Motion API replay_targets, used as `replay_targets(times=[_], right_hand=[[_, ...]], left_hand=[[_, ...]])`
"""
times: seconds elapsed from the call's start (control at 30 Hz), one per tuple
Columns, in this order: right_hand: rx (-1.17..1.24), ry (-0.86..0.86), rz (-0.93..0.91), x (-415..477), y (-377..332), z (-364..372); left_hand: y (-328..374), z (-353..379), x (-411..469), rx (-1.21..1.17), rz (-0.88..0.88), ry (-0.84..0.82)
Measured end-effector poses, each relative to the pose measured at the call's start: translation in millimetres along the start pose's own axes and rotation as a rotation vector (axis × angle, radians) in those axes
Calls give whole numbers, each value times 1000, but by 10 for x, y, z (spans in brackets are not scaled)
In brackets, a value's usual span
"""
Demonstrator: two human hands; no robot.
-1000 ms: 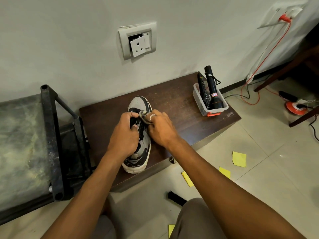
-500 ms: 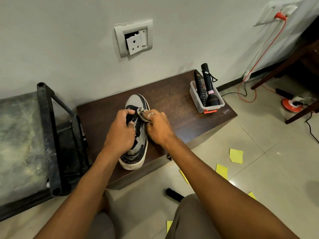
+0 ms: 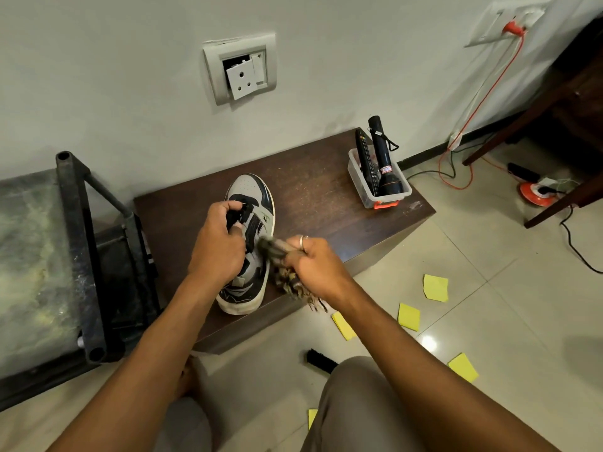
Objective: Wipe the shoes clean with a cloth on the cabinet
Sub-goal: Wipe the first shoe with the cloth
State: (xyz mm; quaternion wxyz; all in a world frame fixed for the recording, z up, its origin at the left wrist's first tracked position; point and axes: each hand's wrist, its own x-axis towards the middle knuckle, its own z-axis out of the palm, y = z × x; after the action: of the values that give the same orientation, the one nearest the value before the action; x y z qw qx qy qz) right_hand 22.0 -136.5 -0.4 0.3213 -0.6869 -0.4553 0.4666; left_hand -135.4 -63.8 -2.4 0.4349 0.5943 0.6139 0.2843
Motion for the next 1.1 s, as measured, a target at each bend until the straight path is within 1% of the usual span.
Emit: replay_targets(times=[0.07, 0.1, 0.17, 0.3, 0.37, 0.43, 0.47, 0.5, 0.53, 0.6, 0.63, 0.7, 0.77, 0.9, 0.97, 1.0, 1.07, 1.1], right_hand=[[12, 149, -14, 132, 19, 124], [-24, 169, -34, 163, 32, 228], [-93, 157, -87, 142, 98, 419], [-15, 114, -96, -98, 125, 453], [35, 56, -31, -249, 104, 388], [103, -19, 71, -330, 80, 278], [120, -28, 114, -319, 69, 221], [134, 5, 139, -276, 56, 178], [147, 74, 138, -210, 60, 167], [106, 199, 67, -91, 62, 249], [57, 206, 8, -60, 53, 337], [-37, 178, -95, -51, 79, 507], [-95, 147, -135, -85, 133, 549], [-44, 30, -114, -202, 136, 357], [12, 87, -136, -116, 113, 280], [-12, 154, -171, -25, 100, 264], [-140, 258, -239, 232, 65, 301], [-218, 254, -263, 336, 25, 343]], left_hand=[[2, 0, -2, 5, -4, -2], [-5, 2, -4, 5, -3, 9], [-21, 11, 2, -3, 5, 44], [-28, 32, 3, -5, 3, 80], [-27, 41, 0, -2, -3, 83], [-28, 40, 7, -13, -6, 66], [-28, 37, 8, -15, -8, 54], [-25, 33, 10, -12, -11, 45], [-21, 28, 11, -7, -12, 41], [-24, 30, 2, 4, -9, 41], [-30, 29, 1, 0, -5, 45], [-42, 24, 5, -19, 3, 61], [-51, 7, 12, -18, 4, 65], [-46, -9, 4, -19, 5, 48], [-31, -8, 1, -6, -4, 27], [-31, -9, -1, 0, -9, 21], [-29, -19, -5, 4, -14, 17], [-34, -27, -2, 2, -12, 18]])
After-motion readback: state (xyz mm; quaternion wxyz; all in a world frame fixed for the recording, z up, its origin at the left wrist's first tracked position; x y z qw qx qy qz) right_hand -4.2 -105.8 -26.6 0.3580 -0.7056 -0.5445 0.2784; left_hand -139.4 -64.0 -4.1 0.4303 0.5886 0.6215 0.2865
